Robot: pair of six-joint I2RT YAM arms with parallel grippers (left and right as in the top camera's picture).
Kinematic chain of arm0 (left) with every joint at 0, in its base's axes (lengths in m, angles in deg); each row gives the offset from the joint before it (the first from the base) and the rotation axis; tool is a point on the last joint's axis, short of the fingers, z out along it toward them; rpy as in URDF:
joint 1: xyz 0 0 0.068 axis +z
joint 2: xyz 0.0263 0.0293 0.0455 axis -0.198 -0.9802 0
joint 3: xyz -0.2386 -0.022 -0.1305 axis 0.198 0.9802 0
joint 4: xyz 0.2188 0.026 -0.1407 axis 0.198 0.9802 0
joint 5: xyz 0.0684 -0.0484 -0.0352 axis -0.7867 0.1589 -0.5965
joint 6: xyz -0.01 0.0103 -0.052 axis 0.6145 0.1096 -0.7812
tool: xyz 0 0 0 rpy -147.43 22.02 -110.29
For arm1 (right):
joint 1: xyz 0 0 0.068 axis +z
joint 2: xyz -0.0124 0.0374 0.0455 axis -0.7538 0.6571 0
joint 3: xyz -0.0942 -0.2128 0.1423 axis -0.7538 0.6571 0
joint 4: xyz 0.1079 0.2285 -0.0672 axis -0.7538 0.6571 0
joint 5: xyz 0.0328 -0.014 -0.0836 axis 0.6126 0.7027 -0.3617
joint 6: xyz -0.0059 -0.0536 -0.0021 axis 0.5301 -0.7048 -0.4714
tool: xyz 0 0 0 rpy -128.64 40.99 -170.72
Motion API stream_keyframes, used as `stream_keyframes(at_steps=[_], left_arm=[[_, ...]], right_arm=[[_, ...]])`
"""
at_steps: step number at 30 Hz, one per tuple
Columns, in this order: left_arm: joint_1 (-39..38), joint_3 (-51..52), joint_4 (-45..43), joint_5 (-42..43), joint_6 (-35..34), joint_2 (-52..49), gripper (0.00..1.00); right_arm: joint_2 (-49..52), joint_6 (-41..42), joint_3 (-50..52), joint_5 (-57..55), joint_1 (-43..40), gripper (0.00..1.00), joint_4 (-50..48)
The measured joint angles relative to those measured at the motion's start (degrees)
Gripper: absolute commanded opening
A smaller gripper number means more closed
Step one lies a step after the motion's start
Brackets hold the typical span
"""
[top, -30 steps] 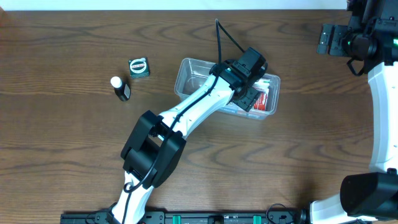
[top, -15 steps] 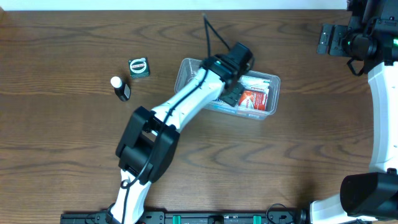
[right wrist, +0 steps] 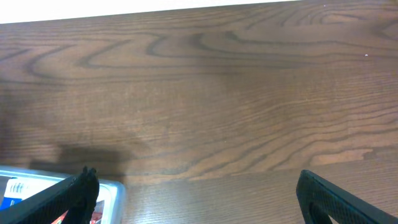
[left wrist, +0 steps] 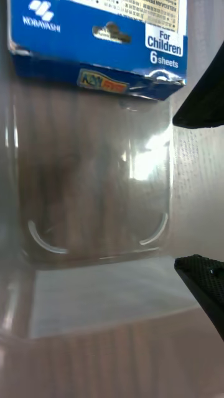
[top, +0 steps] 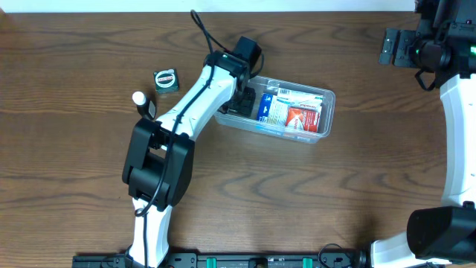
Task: Pack container
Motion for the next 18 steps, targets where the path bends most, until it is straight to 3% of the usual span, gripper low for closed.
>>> stream_keyframes(at_steps=[18], left_arm=[[-0.17,0.00,9.97,3.37,-5.53,0.44,0.66]], right_arm=[[0.00,0.00,0.00,0.00,0.00,0.99,0.00]])
